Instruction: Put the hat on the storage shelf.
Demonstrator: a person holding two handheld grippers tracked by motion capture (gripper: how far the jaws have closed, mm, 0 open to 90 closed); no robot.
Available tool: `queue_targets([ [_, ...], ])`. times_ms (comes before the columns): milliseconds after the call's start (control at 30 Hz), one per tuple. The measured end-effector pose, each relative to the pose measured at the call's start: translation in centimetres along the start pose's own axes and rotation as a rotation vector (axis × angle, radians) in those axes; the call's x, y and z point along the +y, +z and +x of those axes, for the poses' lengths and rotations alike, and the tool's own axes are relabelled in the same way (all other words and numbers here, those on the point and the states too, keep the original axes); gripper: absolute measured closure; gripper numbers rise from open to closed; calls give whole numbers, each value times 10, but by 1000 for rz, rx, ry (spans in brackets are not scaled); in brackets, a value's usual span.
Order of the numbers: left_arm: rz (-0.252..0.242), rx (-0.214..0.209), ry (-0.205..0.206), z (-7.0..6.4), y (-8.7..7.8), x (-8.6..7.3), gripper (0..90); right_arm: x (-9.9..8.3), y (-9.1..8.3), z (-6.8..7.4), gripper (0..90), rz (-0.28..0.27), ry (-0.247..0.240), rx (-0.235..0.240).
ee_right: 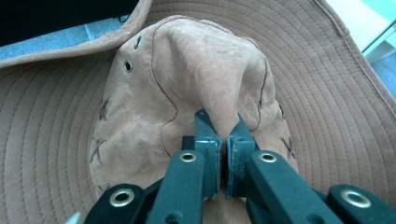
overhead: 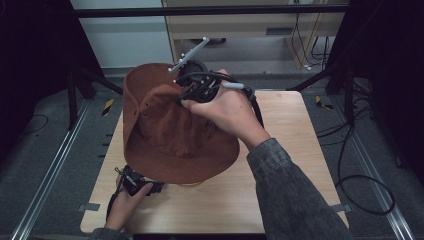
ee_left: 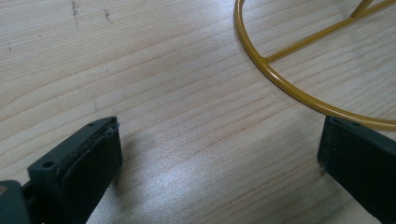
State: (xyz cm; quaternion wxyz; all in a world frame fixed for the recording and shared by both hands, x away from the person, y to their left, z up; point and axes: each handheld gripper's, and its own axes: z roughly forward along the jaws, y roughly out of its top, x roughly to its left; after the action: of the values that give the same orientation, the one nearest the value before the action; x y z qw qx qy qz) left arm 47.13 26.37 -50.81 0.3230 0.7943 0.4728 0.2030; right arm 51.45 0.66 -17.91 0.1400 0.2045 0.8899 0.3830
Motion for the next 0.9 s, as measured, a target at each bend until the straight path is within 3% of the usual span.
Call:
queue_targets([
  [900, 0, 0, 0, 0, 0, 0, 0, -15, 27, -2, 861, 50, 19, 35],
])
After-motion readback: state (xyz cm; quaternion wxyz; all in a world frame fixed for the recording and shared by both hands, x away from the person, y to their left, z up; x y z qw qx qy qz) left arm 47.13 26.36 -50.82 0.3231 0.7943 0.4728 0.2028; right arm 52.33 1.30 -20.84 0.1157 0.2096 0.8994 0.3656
